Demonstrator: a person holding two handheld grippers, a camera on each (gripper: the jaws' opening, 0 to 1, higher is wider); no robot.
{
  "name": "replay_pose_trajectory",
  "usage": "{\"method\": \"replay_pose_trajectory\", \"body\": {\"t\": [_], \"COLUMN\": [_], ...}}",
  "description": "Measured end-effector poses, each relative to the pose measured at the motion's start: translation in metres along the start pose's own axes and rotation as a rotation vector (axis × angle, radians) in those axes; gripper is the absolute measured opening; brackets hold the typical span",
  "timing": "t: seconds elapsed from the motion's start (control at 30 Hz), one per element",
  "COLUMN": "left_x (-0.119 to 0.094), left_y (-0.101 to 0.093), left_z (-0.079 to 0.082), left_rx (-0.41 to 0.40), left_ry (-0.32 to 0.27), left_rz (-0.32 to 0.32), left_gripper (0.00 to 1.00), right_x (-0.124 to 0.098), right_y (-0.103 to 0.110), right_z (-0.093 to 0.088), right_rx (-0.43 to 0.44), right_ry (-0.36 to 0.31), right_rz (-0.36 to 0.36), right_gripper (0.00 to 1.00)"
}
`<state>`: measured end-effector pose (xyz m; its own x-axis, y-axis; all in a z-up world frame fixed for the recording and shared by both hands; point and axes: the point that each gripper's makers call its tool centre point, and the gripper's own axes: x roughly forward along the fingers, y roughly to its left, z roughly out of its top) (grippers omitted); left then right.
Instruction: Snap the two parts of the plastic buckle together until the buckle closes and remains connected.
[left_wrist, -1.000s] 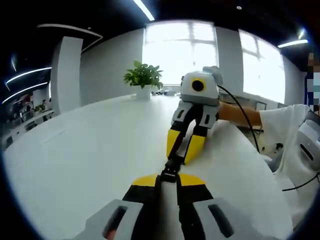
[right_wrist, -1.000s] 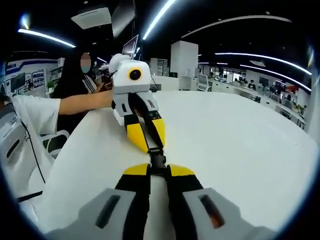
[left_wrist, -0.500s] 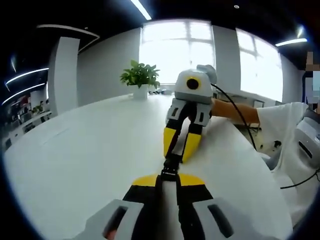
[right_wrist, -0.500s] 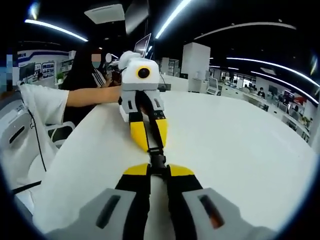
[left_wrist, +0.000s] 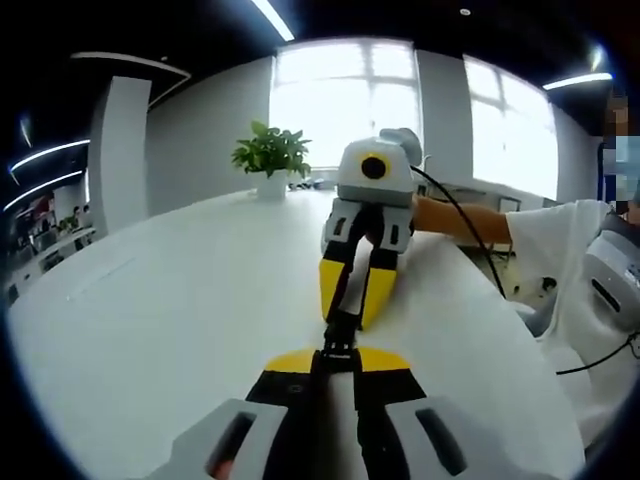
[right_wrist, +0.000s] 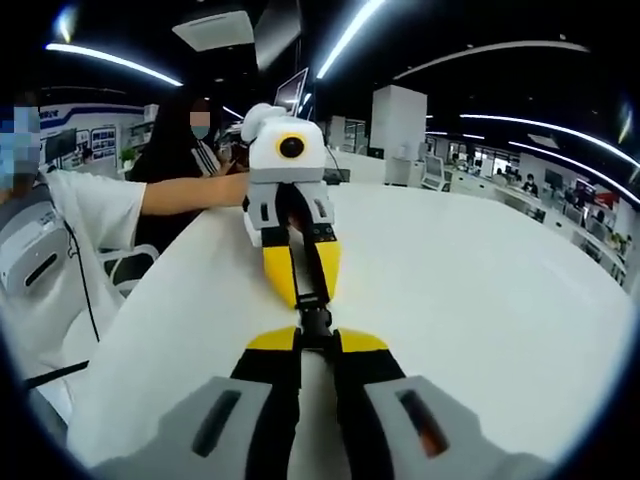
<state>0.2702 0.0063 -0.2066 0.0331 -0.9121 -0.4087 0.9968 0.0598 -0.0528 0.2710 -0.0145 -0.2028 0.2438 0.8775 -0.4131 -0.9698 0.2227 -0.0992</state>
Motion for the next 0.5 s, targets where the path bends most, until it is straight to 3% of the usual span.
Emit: {"method": "replay_pose_trajectory", "body": {"t": [0.5], "left_x": [-0.001], "left_y": [-0.014], "left_z": [-0.003], "left_rx": [0.030], "left_ry": [0.044], "left_rz": [-0.077], "left_gripper": [0.11], "right_x": [0.001], "right_y": [0.011], "right_z": [0.001], "right_rx": [-0.061], "right_ry": [0.025], "right_rz": [0.104], "right_gripper": [0.12]}}
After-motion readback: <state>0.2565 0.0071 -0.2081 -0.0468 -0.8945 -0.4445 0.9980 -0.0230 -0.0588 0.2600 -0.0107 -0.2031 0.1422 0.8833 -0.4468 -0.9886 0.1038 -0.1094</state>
